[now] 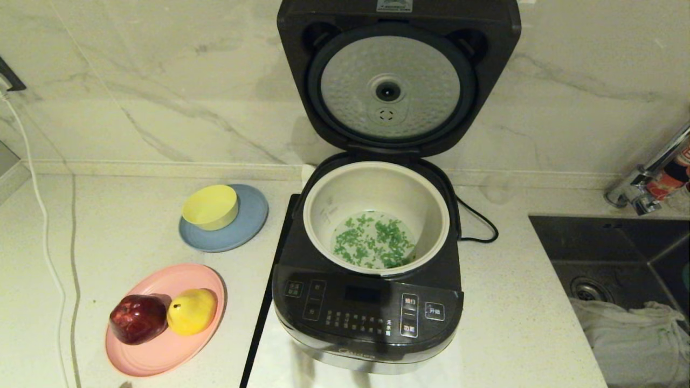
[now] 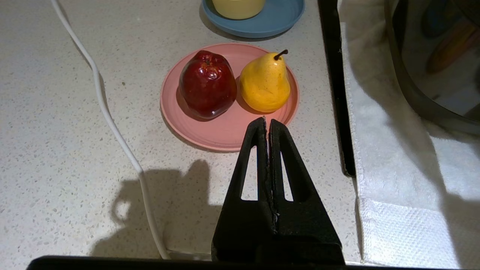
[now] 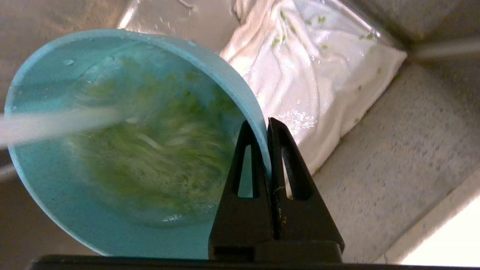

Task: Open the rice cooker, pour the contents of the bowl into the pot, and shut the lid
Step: Fill a bowl with water from the tap, then pour the water from the bowl into the rice cooker

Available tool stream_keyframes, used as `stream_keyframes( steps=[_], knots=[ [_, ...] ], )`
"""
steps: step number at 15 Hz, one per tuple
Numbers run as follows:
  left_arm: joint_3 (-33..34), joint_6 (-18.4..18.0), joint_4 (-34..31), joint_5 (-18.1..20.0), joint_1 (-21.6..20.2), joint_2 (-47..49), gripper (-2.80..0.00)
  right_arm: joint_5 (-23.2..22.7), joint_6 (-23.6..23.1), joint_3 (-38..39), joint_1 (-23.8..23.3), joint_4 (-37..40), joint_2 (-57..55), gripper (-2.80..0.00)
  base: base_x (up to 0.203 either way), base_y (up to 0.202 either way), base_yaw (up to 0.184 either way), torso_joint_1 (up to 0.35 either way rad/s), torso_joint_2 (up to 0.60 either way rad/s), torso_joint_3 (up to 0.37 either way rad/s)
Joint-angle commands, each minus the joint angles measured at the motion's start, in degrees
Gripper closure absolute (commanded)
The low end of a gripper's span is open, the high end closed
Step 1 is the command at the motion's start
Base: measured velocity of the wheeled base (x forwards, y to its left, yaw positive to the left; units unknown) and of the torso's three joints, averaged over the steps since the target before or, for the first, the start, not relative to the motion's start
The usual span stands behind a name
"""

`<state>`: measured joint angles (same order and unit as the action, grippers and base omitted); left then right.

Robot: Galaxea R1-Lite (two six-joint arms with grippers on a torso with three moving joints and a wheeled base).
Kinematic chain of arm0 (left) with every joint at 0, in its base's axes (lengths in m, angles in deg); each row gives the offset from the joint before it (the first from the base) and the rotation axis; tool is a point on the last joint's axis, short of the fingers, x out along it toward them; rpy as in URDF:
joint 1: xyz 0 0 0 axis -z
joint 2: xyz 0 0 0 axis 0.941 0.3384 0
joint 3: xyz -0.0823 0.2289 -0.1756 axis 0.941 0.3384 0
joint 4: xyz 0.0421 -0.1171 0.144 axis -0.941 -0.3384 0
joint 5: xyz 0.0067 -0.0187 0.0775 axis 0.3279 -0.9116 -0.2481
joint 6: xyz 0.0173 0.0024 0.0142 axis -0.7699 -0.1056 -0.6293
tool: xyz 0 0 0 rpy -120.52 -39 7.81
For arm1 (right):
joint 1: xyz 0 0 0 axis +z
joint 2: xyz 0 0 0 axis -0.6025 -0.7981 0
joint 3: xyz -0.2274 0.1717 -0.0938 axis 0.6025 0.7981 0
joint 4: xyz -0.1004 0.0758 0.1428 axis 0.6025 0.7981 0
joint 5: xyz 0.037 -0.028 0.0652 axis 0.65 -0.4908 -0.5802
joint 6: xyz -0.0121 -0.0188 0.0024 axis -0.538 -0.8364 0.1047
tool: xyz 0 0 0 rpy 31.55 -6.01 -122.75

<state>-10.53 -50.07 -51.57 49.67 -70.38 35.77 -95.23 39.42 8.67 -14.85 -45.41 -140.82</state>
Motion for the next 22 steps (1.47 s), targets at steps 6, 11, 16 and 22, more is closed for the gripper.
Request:
stream_keyframes(
  steps=[6, 11, 16, 22],
  knots=[
    [0.00, -0.03, 0.00, -0.01, -0.02, -0.04, 0.00, -1.70, -0.55, 10.07, 3.45, 1.16, 12.67, 0.00, 0.000, 0.000, 0.000, 0.000, 0.00, 0.000],
    [0.00, -0.03, 0.00, -0.01, -0.02, -0.04, 0.00, -1.76, -1.26, 22.78, 17.01, 4.85, 28.35, 0.00, 0.000, 0.000, 0.000, 0.000, 0.00, 0.000],
    [0.00, -0.03, 0.00, -0.01, -0.02, -0.04, 0.00, 0.52, 1.11, 20.00, 37.67, 21.18, 39.78, 0.00, 0.000, 0.000, 0.000, 0.000, 0.00, 0.000],
    [0.00, -0.03, 0.00, -0.01, -0.02, -0.04, 0.00, 14.03, 10.05, 3.61, 67.40, 31.55, 41.67, 0.00, 0.000, 0.000, 0.000, 0.000, 0.00, 0.000]
  ],
)
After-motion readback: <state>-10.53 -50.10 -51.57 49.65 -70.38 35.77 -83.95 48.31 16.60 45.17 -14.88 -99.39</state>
